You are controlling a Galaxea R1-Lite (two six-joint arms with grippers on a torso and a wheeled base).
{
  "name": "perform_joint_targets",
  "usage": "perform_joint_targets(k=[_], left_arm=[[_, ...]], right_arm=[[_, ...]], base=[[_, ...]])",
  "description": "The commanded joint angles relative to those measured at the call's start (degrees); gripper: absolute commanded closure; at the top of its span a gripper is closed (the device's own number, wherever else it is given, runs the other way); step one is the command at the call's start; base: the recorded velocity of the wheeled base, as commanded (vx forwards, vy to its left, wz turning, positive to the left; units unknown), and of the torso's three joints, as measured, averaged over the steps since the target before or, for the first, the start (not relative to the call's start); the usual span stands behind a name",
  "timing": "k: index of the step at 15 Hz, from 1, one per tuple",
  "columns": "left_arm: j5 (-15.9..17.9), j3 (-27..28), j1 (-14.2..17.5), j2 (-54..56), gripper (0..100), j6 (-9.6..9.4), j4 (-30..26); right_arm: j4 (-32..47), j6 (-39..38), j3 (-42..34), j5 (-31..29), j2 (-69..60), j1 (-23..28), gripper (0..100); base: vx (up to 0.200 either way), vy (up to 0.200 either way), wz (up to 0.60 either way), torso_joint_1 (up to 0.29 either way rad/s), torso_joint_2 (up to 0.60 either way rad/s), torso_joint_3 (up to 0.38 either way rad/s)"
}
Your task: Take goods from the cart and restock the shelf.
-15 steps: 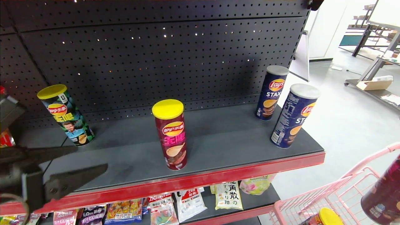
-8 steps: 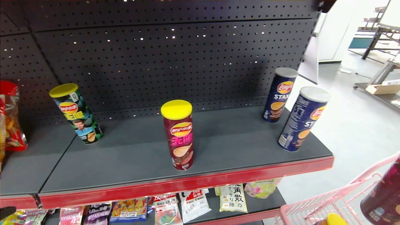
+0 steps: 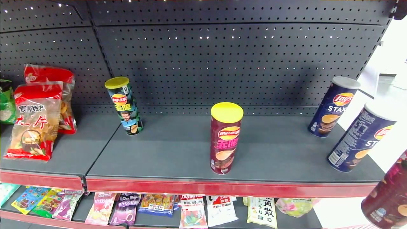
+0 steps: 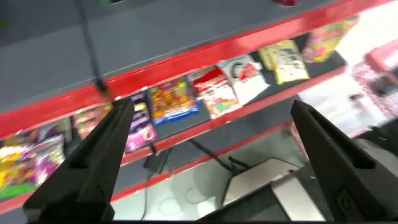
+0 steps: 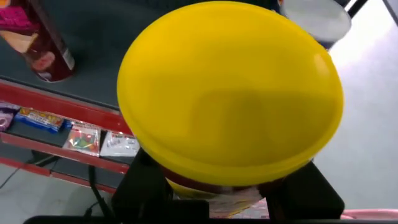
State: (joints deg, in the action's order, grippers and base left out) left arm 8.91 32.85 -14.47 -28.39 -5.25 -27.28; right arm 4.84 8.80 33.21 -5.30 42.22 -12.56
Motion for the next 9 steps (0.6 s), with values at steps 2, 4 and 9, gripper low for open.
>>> perform_joint_targets(k=[2,4,9], left_arm=[[-3.9,-3.41,-0.03,6.6,0,0.68,-0.23],[-3.46,-6.93,-0.03,11.17,0,4.99,0.21],[-5.31,-11.06,1.11,18.2,0,9.56,0.21]], right_arm=[[-7.21,-0.1,3.62,4.95,10.78,-0.01,100],[-19.61,-0.1,4.15,7.59,20.98,-0.01,100],[-31.73,-0.01,11.44,15.59,39.26,-0.89,100]], base=[[0.0,0.0,0.0,0.0,0.0,0.0],[0.0,0.0,0.0,0.0,0.0,0.0],[0.0,0.0,0.0,0.0,0.0,0.0]])
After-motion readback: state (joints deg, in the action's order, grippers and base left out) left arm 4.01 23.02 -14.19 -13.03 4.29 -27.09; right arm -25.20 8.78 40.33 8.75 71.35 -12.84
